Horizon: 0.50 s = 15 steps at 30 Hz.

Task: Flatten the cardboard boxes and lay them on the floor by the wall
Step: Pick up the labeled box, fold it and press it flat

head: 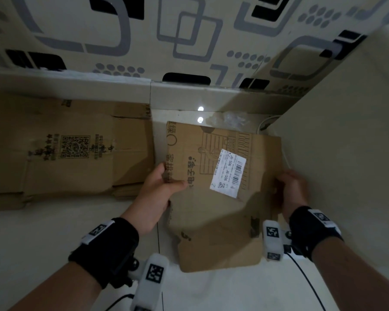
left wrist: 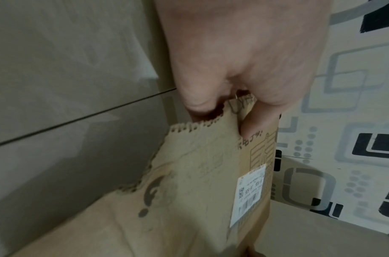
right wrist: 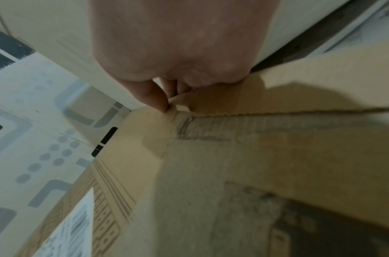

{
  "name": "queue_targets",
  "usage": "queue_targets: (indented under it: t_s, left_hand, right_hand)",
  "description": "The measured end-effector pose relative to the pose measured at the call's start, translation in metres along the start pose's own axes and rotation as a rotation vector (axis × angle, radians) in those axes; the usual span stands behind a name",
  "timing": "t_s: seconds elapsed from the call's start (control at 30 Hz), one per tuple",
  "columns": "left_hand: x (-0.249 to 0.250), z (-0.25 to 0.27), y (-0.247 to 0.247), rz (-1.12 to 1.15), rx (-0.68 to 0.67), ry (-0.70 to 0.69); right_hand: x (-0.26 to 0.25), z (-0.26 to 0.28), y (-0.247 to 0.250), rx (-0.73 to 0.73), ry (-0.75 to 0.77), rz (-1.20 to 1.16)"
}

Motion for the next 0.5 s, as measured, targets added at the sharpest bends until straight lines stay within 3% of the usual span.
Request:
queue_targets:
  t_s: [0.17, 0.37, 0.5]
  left_hand:
    - [0.019, 0.001, 0.014, -0.004, 0.061, -0.094]
    - [0.049, 0.010, 0.052, -0.032, 0.194, -0.226]
    - [0.077, 0.022, 0.079, -0.113, 0.274, -0.283]
  right_hand:
    - [-0.017, 0.002, -0.016, -0.075, 0.033, -0.096]
    - [-0.045, 0.014, -0.070, -0.284, 0.122, -0.067]
    - [-0.057, 0.023, -0.103, -0.339, 0.140, -0.089]
Point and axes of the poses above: each hand's wrist, its own z-axis away from the middle knuckle, its own y-axis out of the back of the hand, x = y × z, the point moved 10 cm from there along -z, towards the middle knuckle, and after that the axes turned 3 degrees about -x, right-handed, at the moved point
